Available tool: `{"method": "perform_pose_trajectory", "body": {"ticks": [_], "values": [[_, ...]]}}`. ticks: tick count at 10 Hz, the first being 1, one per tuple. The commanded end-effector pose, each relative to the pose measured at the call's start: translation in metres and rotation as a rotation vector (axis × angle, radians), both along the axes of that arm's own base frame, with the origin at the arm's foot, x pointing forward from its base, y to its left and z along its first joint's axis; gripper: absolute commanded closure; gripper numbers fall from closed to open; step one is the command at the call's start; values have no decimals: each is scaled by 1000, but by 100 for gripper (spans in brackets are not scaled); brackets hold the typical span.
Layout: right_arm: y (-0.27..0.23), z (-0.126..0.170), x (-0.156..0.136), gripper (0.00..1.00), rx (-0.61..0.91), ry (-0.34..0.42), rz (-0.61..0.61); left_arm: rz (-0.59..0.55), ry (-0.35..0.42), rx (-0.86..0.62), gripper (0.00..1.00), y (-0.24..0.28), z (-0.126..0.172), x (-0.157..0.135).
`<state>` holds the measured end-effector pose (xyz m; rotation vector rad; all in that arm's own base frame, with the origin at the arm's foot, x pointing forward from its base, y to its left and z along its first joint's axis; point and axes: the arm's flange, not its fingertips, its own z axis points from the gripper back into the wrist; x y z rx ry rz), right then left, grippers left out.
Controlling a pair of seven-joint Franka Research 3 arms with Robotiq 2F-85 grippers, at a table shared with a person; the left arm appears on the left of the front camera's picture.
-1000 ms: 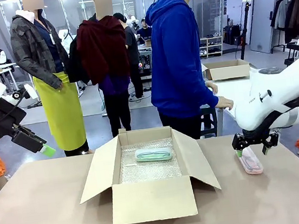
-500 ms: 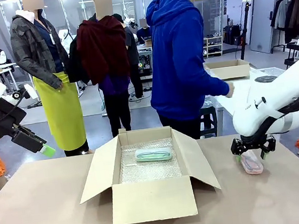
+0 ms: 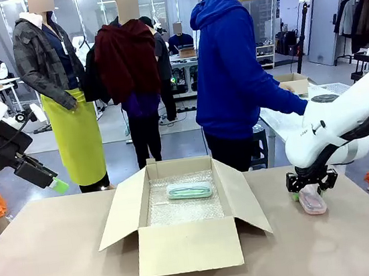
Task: Pack the glasses set securely to prepare it for shipping.
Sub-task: Put the Glasses case from the right side of the table into the Package Box.
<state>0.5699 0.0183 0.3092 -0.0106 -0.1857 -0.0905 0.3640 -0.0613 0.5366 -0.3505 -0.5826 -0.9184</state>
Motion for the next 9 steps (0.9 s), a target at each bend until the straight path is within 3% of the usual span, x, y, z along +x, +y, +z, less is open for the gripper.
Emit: {"method": "perform_pose_trajectory", "body": {"ticks": [1, 4, 7, 9], "values": [[4, 3, 2, 55, -8, 12, -35, -20, 1, -21, 0, 3, 2, -1], [-3, 45, -22, 51, 52, 38, 40, -20, 1, -21, 0, 3, 2, -1], [20, 120, -64, 51, 30, 49, 452, -20, 1, -21, 0, 3, 2, -1], [37, 157, -80, 51, -1, 19, 596, -20, 1, -21, 0, 3, 2, -1]]}}
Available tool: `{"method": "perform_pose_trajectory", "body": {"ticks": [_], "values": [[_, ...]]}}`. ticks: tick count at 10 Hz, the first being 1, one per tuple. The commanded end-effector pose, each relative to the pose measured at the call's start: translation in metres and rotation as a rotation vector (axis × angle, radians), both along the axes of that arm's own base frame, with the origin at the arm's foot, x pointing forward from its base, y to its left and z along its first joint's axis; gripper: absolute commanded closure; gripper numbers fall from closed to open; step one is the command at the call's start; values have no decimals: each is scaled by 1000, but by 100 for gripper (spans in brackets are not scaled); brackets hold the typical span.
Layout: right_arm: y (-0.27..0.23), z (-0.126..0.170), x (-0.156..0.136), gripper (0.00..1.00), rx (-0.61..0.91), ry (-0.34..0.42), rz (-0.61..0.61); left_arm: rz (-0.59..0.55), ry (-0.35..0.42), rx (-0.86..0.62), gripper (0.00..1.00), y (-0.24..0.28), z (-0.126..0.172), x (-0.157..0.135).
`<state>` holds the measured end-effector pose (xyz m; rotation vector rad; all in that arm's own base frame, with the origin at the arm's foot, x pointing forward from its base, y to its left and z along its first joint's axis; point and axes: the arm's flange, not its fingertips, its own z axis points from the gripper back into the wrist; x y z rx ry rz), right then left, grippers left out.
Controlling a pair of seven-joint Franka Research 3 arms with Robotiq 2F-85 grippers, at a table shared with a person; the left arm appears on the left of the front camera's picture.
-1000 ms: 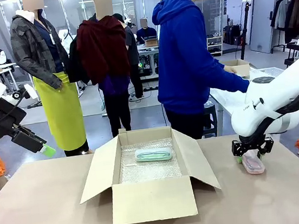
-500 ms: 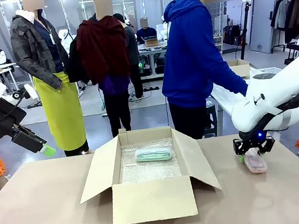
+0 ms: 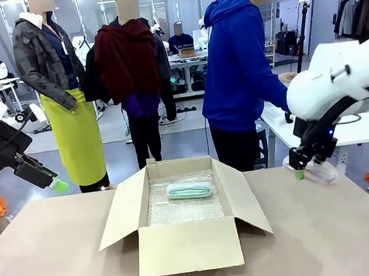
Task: Pack the glasses set securely to prepare it for shipping.
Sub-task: Put the Glasses case from the right side of the table into the Package Box.
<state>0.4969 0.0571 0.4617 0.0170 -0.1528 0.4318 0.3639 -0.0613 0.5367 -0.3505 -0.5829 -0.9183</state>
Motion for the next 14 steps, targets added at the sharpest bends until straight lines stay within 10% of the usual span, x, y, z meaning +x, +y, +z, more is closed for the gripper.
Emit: {"method": "perform_pose_trajectory", "body": {"ticks": [1, 3, 7, 14], "values": [[15, 21, -14, 51, 15, -6, 198, -20, 1, -21, 0, 3, 2, -1], [82, 56, -15, 51, -27, -22, 577, -20, 1, -21, 0, 3, 2, -1], [242, 52, 10, 51, -113, 29, 932, -20, 1, -21, 0, 3, 2, -1], [321, -49, 24, 51, 4, -112, 889, -20, 1, -21, 0, 3, 2, -1]]}}
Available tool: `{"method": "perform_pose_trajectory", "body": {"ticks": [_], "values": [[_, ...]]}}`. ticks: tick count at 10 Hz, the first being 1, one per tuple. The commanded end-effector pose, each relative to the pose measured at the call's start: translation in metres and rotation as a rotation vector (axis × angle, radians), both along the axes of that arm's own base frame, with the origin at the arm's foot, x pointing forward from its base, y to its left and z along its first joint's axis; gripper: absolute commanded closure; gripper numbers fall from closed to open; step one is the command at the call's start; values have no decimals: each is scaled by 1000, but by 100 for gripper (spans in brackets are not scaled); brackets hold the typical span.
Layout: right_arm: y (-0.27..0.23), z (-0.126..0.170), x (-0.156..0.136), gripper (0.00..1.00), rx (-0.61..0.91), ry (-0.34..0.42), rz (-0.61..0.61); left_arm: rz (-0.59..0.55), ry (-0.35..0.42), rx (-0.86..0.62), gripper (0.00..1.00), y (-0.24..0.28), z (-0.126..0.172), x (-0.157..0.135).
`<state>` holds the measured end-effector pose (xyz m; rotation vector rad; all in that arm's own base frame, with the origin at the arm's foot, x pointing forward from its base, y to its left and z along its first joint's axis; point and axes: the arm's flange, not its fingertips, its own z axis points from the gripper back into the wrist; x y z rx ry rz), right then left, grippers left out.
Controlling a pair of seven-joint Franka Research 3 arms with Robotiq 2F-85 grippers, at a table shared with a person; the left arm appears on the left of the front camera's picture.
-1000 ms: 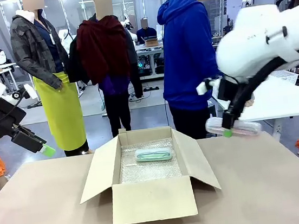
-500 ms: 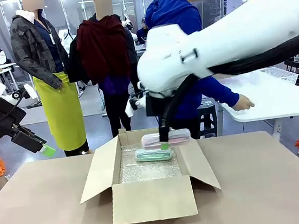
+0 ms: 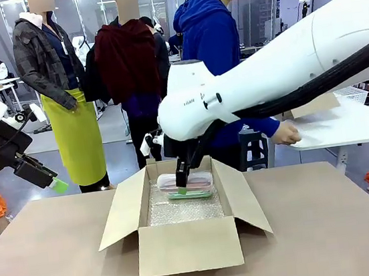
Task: Pack the glasses set securely to prepare it for shipping.
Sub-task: Put the Glasses case from the right side of the table into the Package Box.
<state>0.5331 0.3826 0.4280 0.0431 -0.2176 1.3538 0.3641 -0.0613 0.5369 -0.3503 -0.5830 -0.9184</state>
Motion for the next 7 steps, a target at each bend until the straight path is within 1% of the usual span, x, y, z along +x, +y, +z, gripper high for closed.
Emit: {"method": "perform_pose_trajectory", "body": {"ticks": [1, 4, 5, 6, 7], "values": [[-3, -35, -11, 51, 44, -36, -12, -20, 1, -21, 0, 3, 1, -1], [0, -78, -9, 51, -9, 22, 24, -20, 1, -21, 0, 3, 1, -1], [0, -86, -8, 51, -27, 25, 19, -20, 1, -21, 0, 3, 1, -1], [0, -86, -7, 51, -20, 37, 17, -20, 1, -21, 0, 3, 1, -1], [0, -82, -8, 17, -23, 28, 21, -20, 1, -21, 0, 3, 1, -1]]}}
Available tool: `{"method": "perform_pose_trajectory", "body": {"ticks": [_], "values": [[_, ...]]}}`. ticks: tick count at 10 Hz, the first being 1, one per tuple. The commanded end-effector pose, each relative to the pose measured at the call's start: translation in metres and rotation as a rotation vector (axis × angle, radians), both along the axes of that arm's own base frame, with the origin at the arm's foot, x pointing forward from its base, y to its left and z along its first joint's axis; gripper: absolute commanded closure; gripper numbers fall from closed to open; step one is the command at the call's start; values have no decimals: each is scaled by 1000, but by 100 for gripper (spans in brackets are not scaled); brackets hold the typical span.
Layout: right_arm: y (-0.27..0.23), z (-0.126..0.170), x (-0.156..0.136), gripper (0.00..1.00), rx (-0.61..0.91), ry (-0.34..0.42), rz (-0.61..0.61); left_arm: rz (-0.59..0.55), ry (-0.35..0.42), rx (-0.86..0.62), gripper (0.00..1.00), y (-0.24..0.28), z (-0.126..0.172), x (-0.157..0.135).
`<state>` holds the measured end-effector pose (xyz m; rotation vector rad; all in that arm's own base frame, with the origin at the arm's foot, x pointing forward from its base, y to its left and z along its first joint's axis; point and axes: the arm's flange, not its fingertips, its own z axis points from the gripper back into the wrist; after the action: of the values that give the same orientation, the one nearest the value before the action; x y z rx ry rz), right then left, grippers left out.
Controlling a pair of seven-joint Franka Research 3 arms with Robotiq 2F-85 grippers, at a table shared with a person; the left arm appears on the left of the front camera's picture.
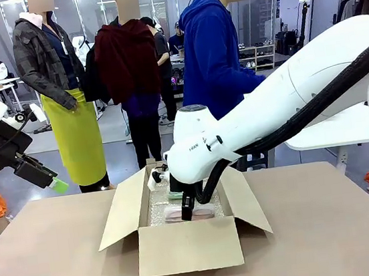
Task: Pack the glasses set securely to prepare it for shipping.
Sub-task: Put the Glasses case from the right side of the table into the Package Box, then position the Package Box on the left side of the table.
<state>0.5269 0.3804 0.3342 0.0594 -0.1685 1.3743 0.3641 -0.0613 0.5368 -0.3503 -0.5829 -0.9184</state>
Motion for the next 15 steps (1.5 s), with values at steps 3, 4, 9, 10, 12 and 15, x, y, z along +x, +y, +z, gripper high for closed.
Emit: {"method": "perform_pose_trajectory", "body": {"ticks": [3, 4, 9, 10, 12, 15], "values": [[5, 17, -4, 0, -21, -35, 0, -20, 1, -21, 0, 3, 2, -1], [4, 20, -5, 0, -21, -43, -12, -20, 1, -21, 0, 3, 2, -1], [5, 16, 2, 0, 1, -29, 14, -20, 1, -21, 0, 3, 2, -1], [5, 16, 2, 0, 1, -29, 14, -20, 1, -21, 0, 3, 2, -1], [5, 16, 2, 0, 1, -29, 14, -20, 1, -21, 0, 3, 2, -1], [5, 16, 2, 0, 1, -29, 14, -20, 1, -21, 0, 3, 2, -1]]}}
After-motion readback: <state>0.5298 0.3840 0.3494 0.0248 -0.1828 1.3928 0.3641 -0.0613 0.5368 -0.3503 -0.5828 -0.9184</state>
